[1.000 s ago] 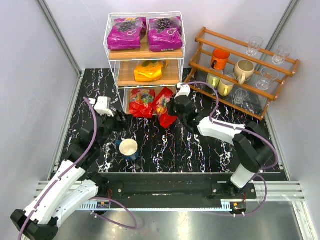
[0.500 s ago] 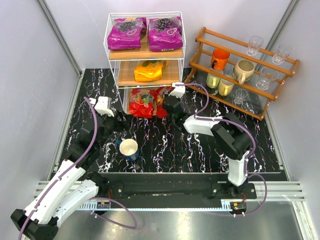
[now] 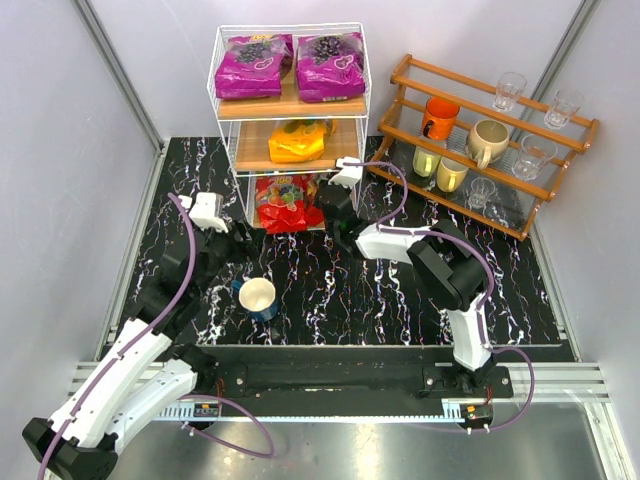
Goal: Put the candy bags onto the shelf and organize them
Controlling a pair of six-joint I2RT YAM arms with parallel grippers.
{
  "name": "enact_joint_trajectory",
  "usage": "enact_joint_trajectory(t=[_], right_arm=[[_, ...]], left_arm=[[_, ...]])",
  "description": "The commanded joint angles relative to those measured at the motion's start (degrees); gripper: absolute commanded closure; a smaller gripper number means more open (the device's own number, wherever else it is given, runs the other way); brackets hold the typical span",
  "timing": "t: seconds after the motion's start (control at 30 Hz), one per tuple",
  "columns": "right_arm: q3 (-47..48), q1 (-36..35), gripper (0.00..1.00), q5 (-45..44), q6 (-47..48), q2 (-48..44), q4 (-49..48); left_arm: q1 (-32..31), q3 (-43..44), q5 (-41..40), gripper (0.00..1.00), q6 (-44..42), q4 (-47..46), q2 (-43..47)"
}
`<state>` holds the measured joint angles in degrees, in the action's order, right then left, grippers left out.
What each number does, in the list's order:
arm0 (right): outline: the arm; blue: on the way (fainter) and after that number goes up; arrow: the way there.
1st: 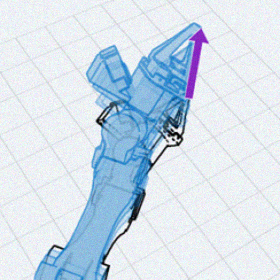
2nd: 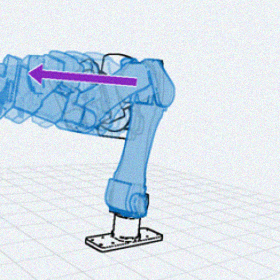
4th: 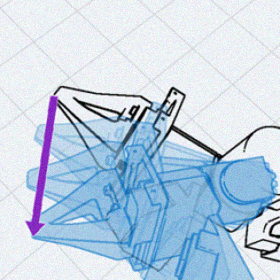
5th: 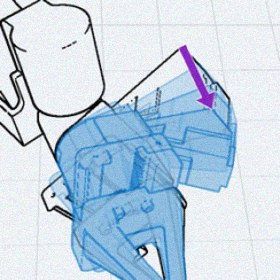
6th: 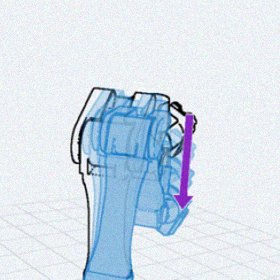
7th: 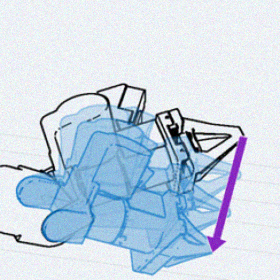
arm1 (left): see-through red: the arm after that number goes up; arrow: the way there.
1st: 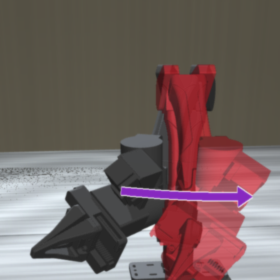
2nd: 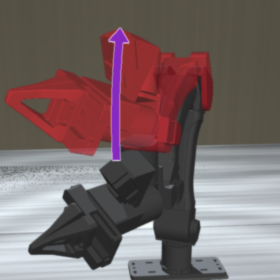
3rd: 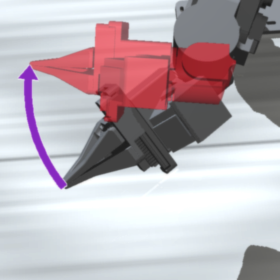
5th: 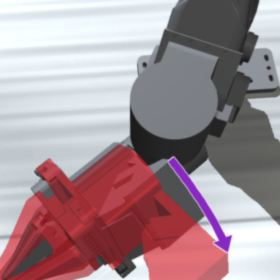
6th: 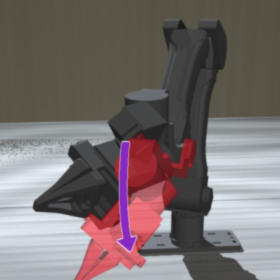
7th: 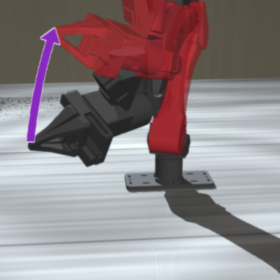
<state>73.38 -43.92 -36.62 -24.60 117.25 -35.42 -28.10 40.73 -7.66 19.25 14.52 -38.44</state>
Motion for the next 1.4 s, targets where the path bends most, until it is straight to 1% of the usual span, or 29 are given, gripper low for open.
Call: enact_joint_trajectory(t=[0.0,0.13,0.2,0.33,0.37,0.43,0.47,0.53,0.6,0.83,0.97,1.03,1.1,1.17,1.2,1.23,1.27,1.33,1.37], right_arm=[[1.85,-0.29,1.00,7.35,-3.26,0.96,-6.86],[1.24,-0.29,1.00,8.93,-3.79,1.58,-5.98],[0.62,-0.11,0.97,9.20,-4.05,1.49,-5.45],[-2.62,-0.20,0.72,9.38,-3.97,-0.44,-4.66],[-3.33,-0.11,0.60,9.20,-3.88,-0.97,-4.66],[-5.78,-0.20,0.52,8.68,-3.35,-2.98,-4.66],[-6.67,-0.20,0.46,8.24,-2.83,-3.78,-4.83],[-9.64,-0.11,0.44,7.62,-1.78,-6.58,-5.18],[-11.85,-0.11,0.43,7.18,-0.81,-8.61,-6.15],[-21.69,-0.11,0.41,5.77,4.12,-19.94,-6.59],[-25.04,-0.11,0.40,5.60,6.23,-24.17,-5.72],[-26.18,-0.20,0.39,7.17,6.76,-26.19,-3.88],[-26.97,-0.20,0.40,10.41,6.41,-27.94,-2.29],[-27.33,-0.20,0.46,13.23,5.62,-28.48,0.87],[-27.50,-0.11,0.52,16.29,4.48,-28.92,1.92],[-27.59,-0.11,0.67,17.97,3.78,-28.92,3.93],[-27.85,-0.11,0.77,19.12,1.86,-29.01,4.82],[-28.56,-0.11,0.94,21.59,-0.35,-28.13,6.06],[-28.91,-0.20,1.00,21.94,-2.36,-27.70,6.15]], left_arm=[[0.41,0.05,0.72,0.25,-1.05,-1.96,-0.06],[0.59,-0.04,0.72,0.25,-1.23,-1.78,0.03],[0.67,-0.13,0.63,0.25,-1.14,-1.60,0.12],[0.68,-0.30,0.72,0.25,-1.05,-1.34,0.55],[0.76,-0.39,0.63,0.25,-1.05,-1.43,0.55],[0.76,-0.39,0.63,0.25,-0.96,-1.34,0.82],[0.68,-0.39,0.63,0.25,-0.88,-1.17,0.91],[0.76,-0.39,0.72,0.25,-0.70,-1.08,1.08],[0.76,-0.30,0.81,0.25,-0.53,-1.08,1.17],[0.76,0.14,1.16,0.25,-0.17,-0.64,1.26],[0.76,0.58,1.07,0.25,-0.44,-0.46,0.91],[0.76,0.93,1.24,0.25,-0.52,-0.29,0.91],[0.76,1.02,1.33,0.25,-0.44,-0.20,0.91],[0.76,1.19,1.25,0.25,-0.44,0.07,0.82],[0.76,1.19,1.33,0.25,-0.35,-0.02,0.82],[0.76,1.19,1.33,0.25,-0.35,-0.02,0.82],[0.76,1.11,1.33,0.25,-0.35,0.07,0.82],[0.68,1.19,1.42,0.25,-0.35,0.15,0.56],[0.68,1.19,1.42,0.25,-0.35,0.07,0.55]])
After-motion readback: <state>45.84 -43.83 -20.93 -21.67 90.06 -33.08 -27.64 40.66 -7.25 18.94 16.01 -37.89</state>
